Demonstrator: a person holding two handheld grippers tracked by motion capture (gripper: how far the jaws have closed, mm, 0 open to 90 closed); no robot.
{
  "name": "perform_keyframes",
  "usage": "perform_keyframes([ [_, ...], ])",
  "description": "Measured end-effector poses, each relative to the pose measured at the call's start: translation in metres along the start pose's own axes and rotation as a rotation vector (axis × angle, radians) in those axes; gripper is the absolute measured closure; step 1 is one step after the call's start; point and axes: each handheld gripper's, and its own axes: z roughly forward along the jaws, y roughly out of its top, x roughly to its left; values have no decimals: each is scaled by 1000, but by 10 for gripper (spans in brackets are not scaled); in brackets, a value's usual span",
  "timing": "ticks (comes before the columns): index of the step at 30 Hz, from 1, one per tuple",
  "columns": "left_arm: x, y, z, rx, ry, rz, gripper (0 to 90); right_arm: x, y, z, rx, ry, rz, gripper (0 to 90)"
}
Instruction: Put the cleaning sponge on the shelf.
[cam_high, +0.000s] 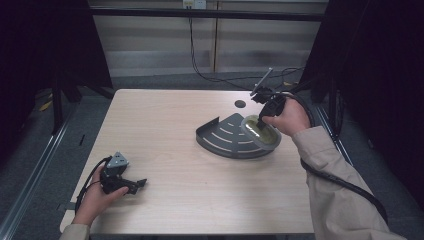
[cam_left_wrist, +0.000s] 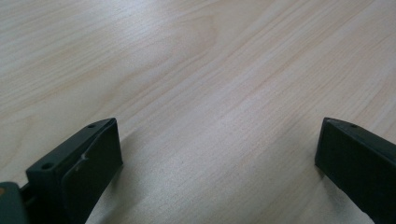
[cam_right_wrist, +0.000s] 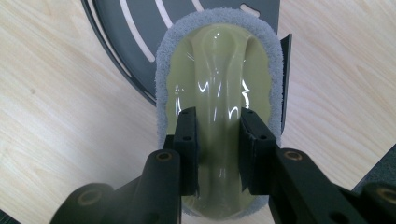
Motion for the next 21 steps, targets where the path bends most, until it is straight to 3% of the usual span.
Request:
perform_keyframes([
  [21,0,0,0,1,1,1,0,-13,21,23,3,10,27,716],
])
